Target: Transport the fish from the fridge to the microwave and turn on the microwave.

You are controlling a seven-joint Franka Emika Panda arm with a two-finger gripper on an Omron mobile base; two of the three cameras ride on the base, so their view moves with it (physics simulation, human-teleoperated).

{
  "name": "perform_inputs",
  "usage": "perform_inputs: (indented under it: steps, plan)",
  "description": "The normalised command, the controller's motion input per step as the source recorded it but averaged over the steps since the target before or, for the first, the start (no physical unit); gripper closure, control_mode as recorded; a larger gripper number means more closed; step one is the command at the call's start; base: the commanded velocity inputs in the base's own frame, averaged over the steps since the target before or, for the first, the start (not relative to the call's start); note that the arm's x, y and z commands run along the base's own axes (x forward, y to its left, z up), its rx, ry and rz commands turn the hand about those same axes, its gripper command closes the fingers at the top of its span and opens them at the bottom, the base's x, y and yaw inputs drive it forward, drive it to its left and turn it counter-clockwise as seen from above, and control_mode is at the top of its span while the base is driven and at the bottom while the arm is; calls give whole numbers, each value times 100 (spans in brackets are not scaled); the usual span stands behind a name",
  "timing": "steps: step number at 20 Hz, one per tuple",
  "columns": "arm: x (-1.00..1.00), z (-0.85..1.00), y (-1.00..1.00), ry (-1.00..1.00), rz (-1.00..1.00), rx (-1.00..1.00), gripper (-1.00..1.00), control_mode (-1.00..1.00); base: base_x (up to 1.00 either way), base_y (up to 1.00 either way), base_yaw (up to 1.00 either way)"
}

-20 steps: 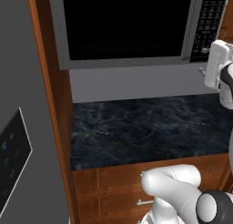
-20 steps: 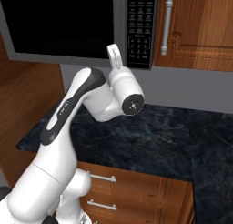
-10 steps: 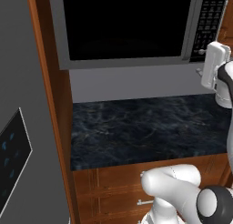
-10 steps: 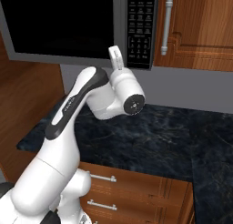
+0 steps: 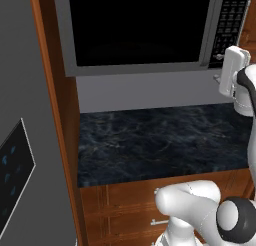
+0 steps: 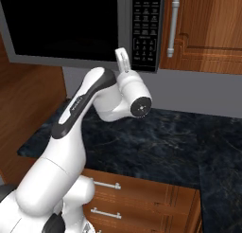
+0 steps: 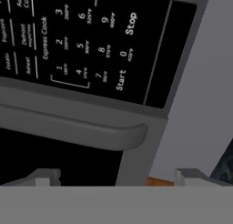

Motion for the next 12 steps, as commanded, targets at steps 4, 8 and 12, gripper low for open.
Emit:
perform_inputs:
  steps: [4,8,12]
  plan:
    - [14,-8,-8,2,0,3,-100,-100,0,0,0]
    - [15,-2,-11,3,0,4,-100,-100,0,0,0]
    - [13,-1,-15,3,0,5,-100,-100,0,0,0]
